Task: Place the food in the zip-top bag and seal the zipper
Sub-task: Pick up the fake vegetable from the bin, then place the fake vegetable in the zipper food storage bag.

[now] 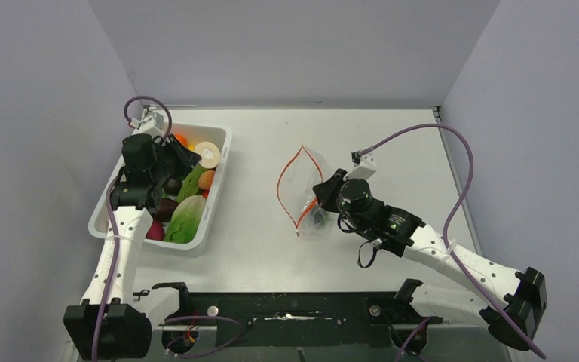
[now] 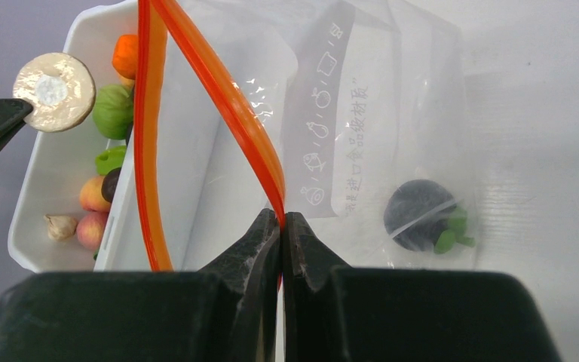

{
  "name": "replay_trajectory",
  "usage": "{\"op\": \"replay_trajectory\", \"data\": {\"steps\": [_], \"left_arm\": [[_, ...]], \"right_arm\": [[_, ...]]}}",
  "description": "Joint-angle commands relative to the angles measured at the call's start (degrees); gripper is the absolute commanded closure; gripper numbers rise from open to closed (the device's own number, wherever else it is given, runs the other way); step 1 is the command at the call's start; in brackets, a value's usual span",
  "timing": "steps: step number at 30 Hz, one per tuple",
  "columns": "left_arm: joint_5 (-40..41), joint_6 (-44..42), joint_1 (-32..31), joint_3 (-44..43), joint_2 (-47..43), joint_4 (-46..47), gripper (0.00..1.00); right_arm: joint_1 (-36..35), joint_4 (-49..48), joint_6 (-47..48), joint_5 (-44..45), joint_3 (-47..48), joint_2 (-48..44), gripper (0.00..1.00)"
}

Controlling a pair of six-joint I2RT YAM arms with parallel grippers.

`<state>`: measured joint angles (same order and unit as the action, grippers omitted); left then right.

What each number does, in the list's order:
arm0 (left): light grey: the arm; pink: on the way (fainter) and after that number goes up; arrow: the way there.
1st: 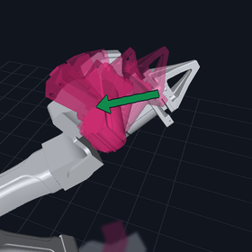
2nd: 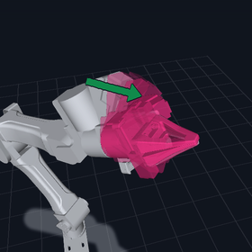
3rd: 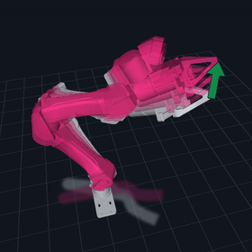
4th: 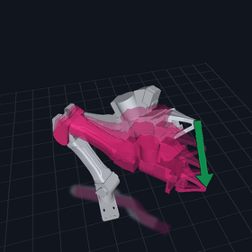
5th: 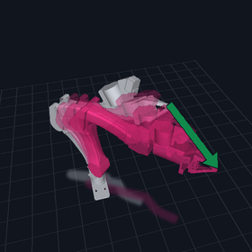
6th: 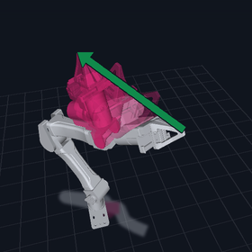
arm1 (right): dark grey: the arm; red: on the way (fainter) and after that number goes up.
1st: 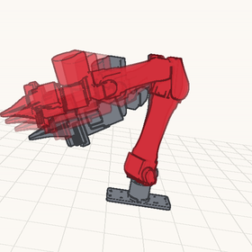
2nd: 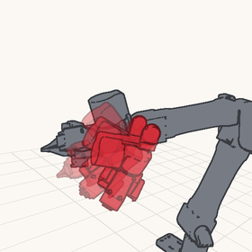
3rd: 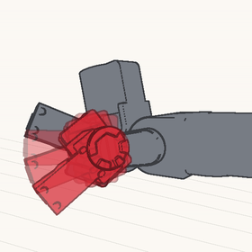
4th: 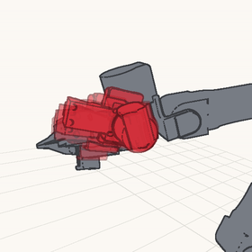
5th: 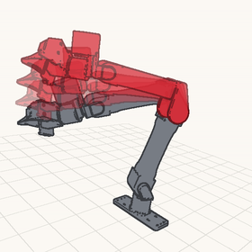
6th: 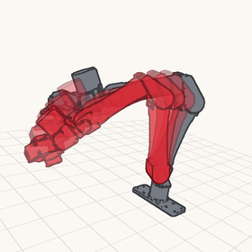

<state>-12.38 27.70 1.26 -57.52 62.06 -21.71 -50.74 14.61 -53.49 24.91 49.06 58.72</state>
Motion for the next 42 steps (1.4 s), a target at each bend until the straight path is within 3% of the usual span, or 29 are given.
{"op": "replay_trajectory", "data": {"steps": [1, 9, 18, 25, 36, 42], "left_arm": [[-9.08, 0.67, -1.45, 0.20, -2.96, 2.92, 0.99], [-13.15, 0.62, -8.82, 0.39, -7.08, 2.34, 1.00], [-21.12, 10.70, -16.76, 5.85, -11.98, 16.50, 1.00], [-21.50, 15.78, -22.98, 8.81, -10.72, 24.63, 1.00], [-11.99, 13.84, -30.95, 11.62, -5.42, 27.04, 1.00], [-5.43, 9.53, -32.72, 9.30, -3.63, 21.99, 0.97]], "right_arm": [[-0.56, -3.60, -1.84, 1.74, 2.26, 1.05, 1.00], [-0.67, -4.27, -3.64, -0.35, 3.89, 2.10, 1.00], [-0.82, -7.21, -5.97, -2.55, 2.89, 2.59, 1.00], [-0.92, -8.59, -6.18, -4.44, 3.10, 3.24, 1.00], [-1.15, -9.66, -5.27, -4.90, 3.67, 2.81, 1.00], [-1.27, -10.55, -5.30, -5.36, 2.96, 2.59, 1.00]]}}
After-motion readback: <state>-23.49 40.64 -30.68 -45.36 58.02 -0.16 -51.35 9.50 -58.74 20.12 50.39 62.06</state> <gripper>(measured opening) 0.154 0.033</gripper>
